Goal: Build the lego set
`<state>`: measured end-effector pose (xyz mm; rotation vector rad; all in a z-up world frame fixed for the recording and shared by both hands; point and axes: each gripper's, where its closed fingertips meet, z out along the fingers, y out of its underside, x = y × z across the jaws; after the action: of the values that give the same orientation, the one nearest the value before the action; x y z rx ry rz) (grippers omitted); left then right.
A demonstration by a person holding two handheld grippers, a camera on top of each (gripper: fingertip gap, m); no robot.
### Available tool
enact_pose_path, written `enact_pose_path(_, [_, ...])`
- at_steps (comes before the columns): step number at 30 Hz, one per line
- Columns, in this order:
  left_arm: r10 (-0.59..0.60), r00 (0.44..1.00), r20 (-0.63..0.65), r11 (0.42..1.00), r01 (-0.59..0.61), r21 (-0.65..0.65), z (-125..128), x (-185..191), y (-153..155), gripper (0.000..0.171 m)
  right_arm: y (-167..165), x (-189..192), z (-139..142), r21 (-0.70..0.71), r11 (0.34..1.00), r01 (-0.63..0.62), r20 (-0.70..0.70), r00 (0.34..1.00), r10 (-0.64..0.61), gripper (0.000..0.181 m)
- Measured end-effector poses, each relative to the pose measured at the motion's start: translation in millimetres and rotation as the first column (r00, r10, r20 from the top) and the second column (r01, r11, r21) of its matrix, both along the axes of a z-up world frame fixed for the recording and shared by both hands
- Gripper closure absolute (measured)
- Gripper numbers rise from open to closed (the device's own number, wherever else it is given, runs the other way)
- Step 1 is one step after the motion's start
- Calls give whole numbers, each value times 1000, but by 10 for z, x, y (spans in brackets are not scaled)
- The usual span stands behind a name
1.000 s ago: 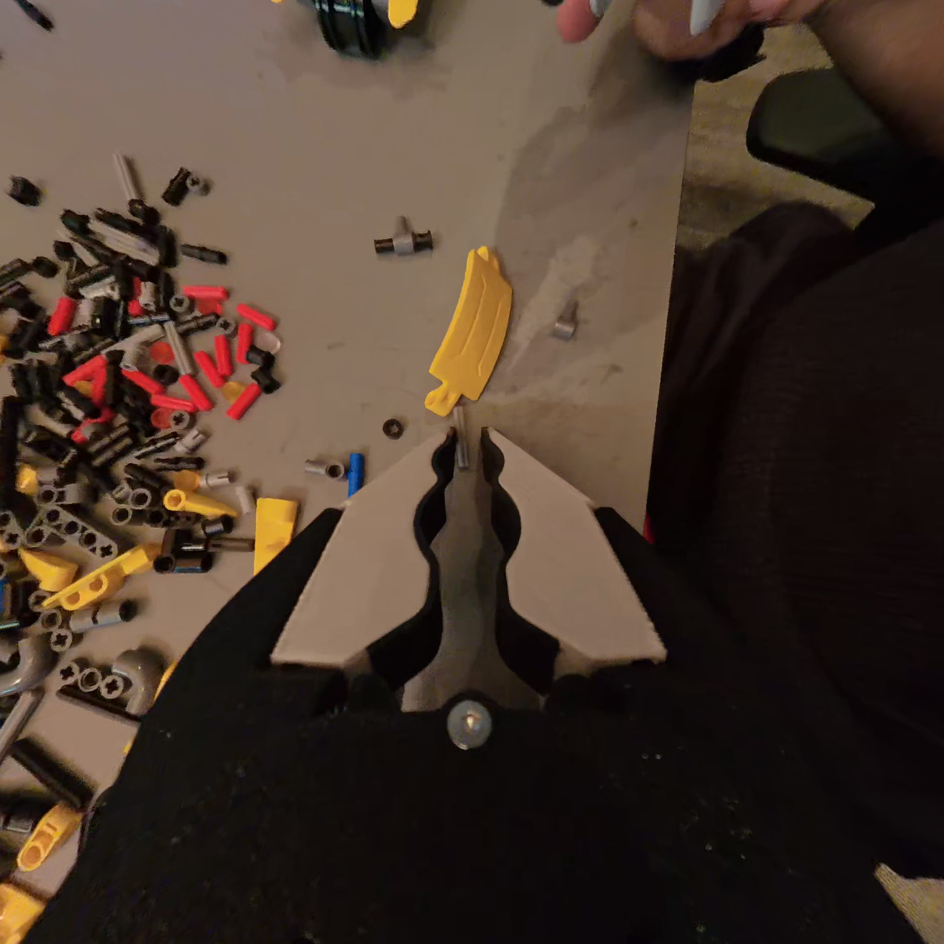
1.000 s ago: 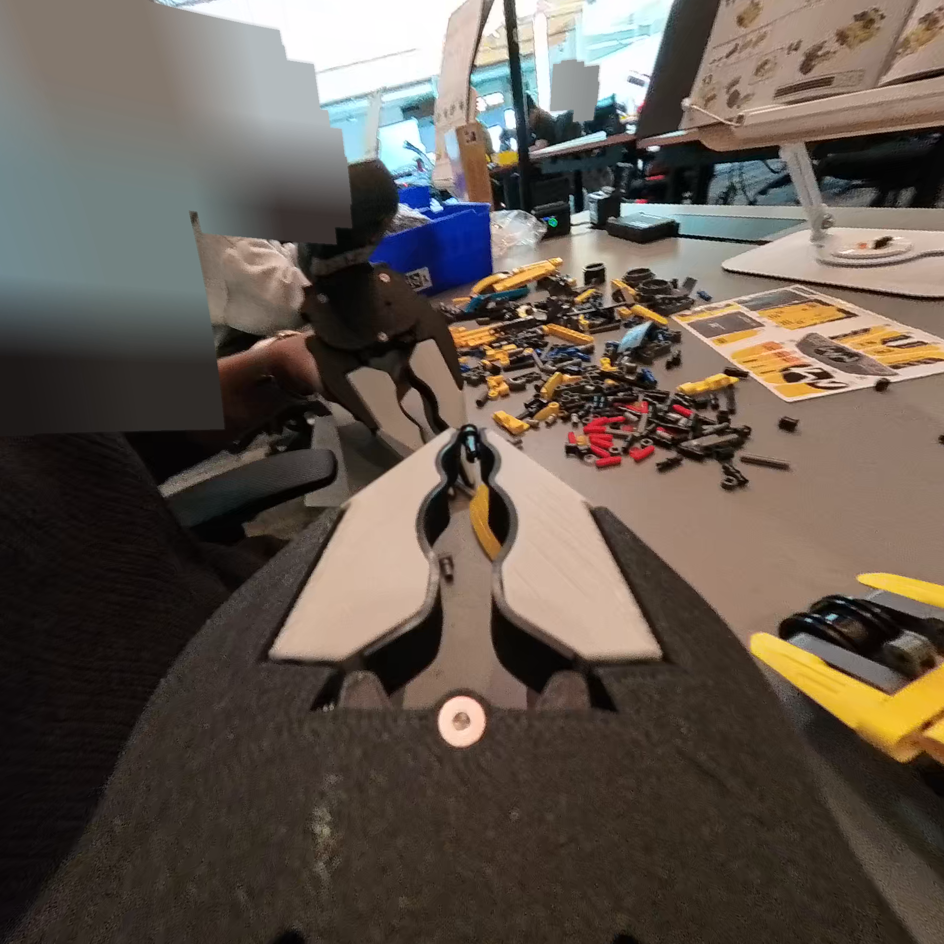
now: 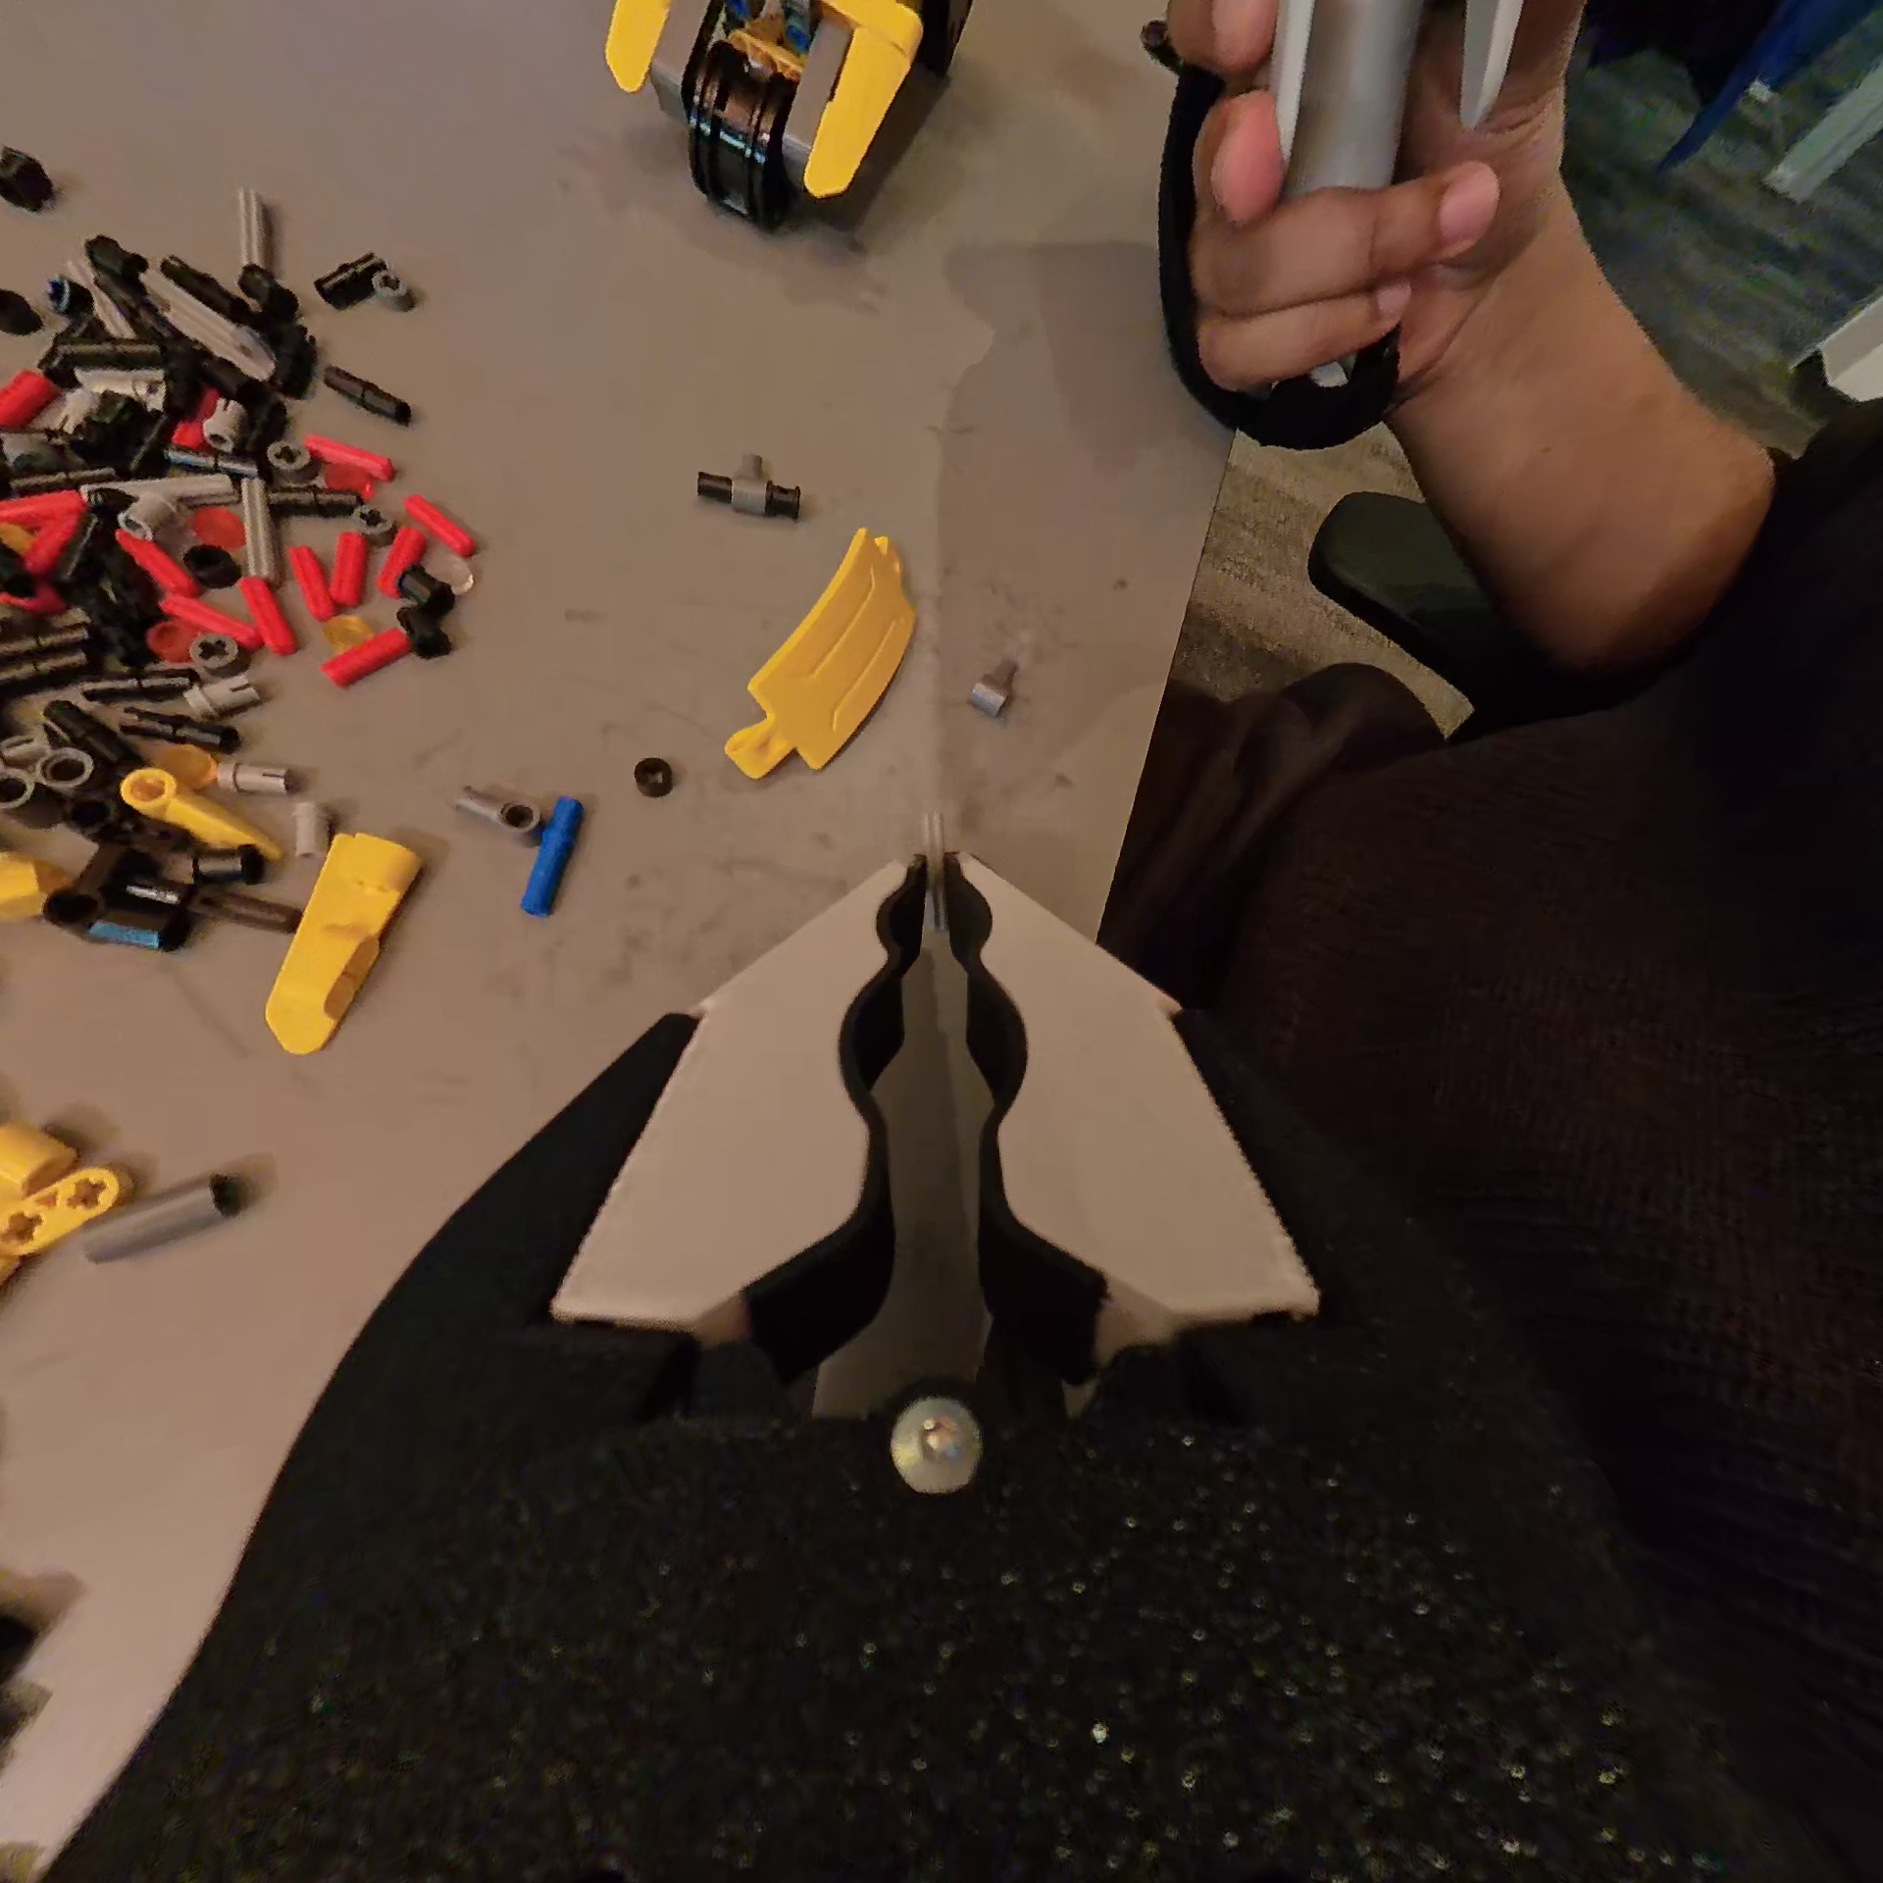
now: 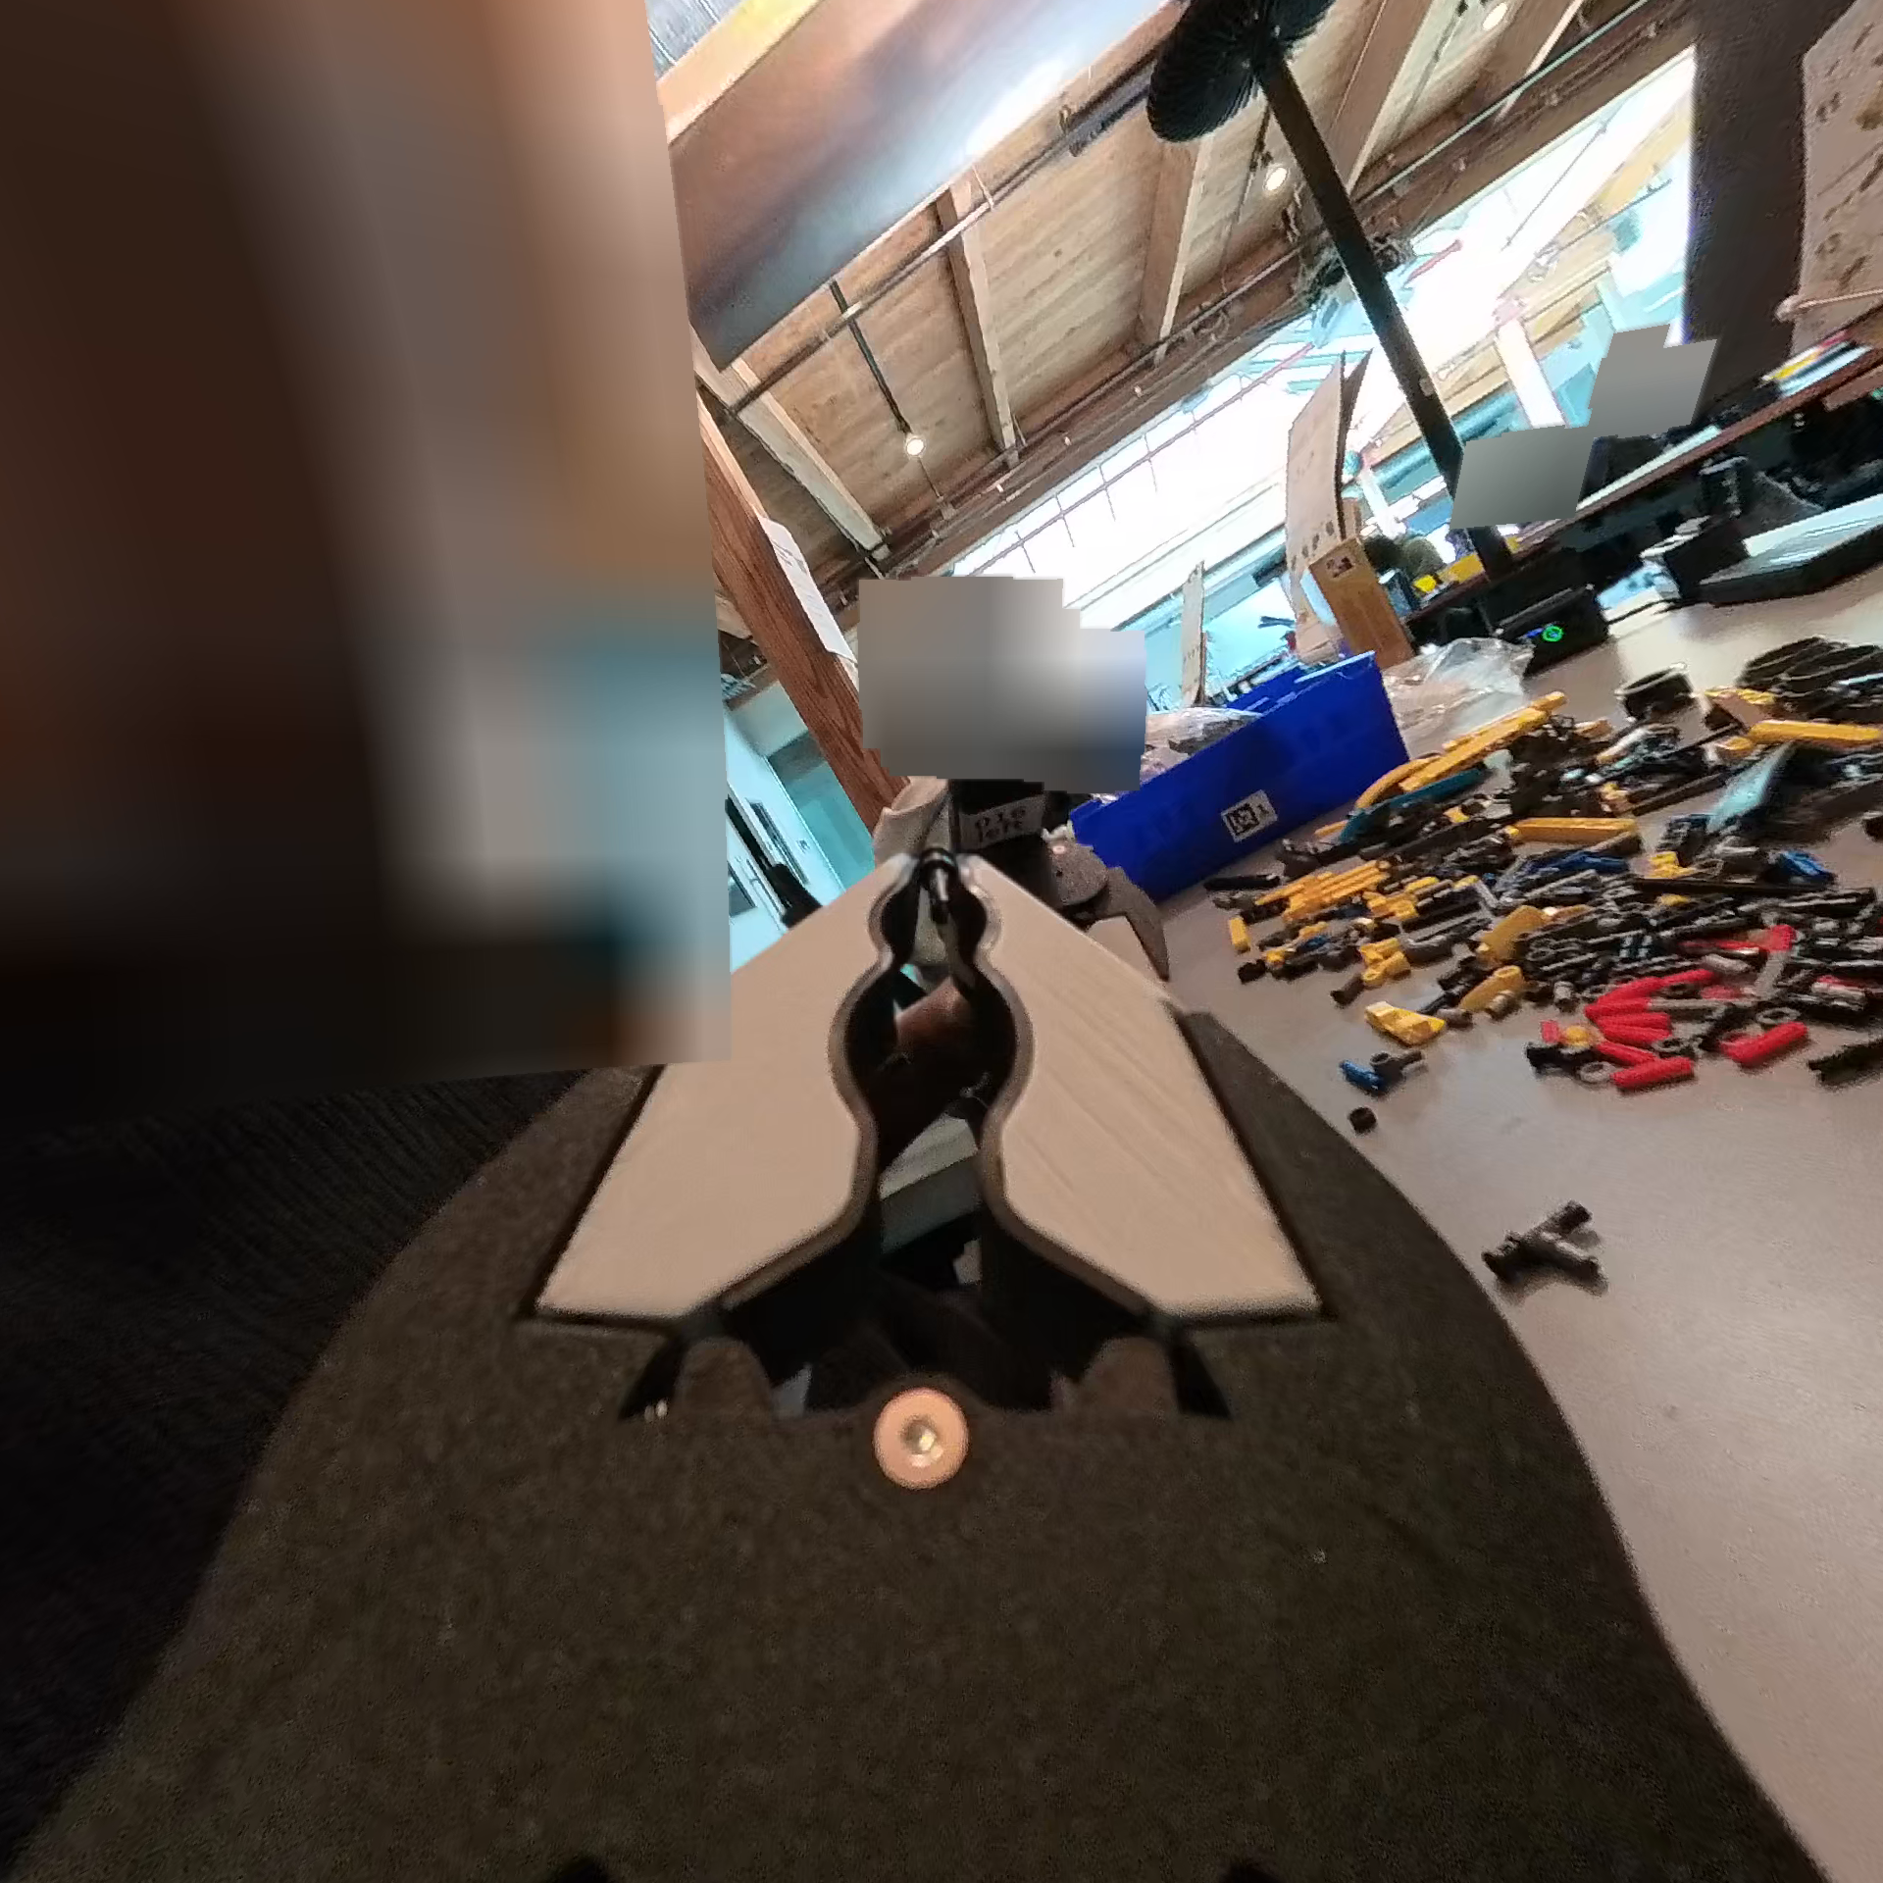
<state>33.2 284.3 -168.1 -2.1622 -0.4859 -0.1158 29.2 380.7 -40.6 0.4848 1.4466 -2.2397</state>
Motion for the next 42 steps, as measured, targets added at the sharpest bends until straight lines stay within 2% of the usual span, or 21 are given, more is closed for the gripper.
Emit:
enact_pose_path(1, [-2,1000,4,1000,2,-4,-9,14,-8,168,-23,3,-13,16,1000,4,-5,1000,-4,177])
enact_pose_path(6, [-5,1000,6,1000,5,9,-6,61,8,168,-153,51,-92,107,994,18,-34,999,-15,176])
enact_pose_path(9, [-25,1000,1,997,25,75,75,147,71,168,-225,143,-182,185,982,47,-72,997,-35,177])
enact_pose_path(11, [-52,999,17,984,48,170,224,274,168,168,-213,266,-151,155,987,31,-61,998,-22,177])
enact_pose_path(14, [-121,990,79,933,87,348,485,516,340,169,-122,410,-87,46,999,-22,36,999,20,176])
enact_pose_path(16, [-175,975,139,902,102,420,561,686,422,169,-68,495,-112,9,999,-45,96,994,44,177])
enact_pose_path(19, [-262,928,266,885,121,449,500,1024,486,169,-53,682,-260,32,997,-71,167,984,65,177])
enact_pose_path(22, [-364,819,444,866,121,486,413,1466,510,169,-119,986,-464,83,988,-128,237,966,105,177])
enact_pose_path(24, [-387,752,534,863,90,498,318,1690,519,169,-185,1217,-624,116,977,-178,289,947,139,176])
enact_pose_path(27, [-384,703,598,864,45,502,203,1886,534,169,-268,1477,-818,77,970,-231,408,895,181,177])
enact_pose_path(30, [-374,712,594,856,19,516,228,1915,536,169,-300,1592,-937,-61,974,-219,556,803,215,177])
enact_pose_path(33, [-367,728,579,842,-5,540,286,1894,516,169,-289,1660,-1026,-123,972,-198,633,739,231,177])
enact_pose_path(36, [-368,720,589,834,-25,551,290,1894,504,169,-283,1695,-1027,-134,970,-205,649,721,242,176])
enact_pose_path(42, [-335,738,586,845,-39,533,260,1869,515,169,-346,1755,-1028,-91,963,-255,636,729,253,176])
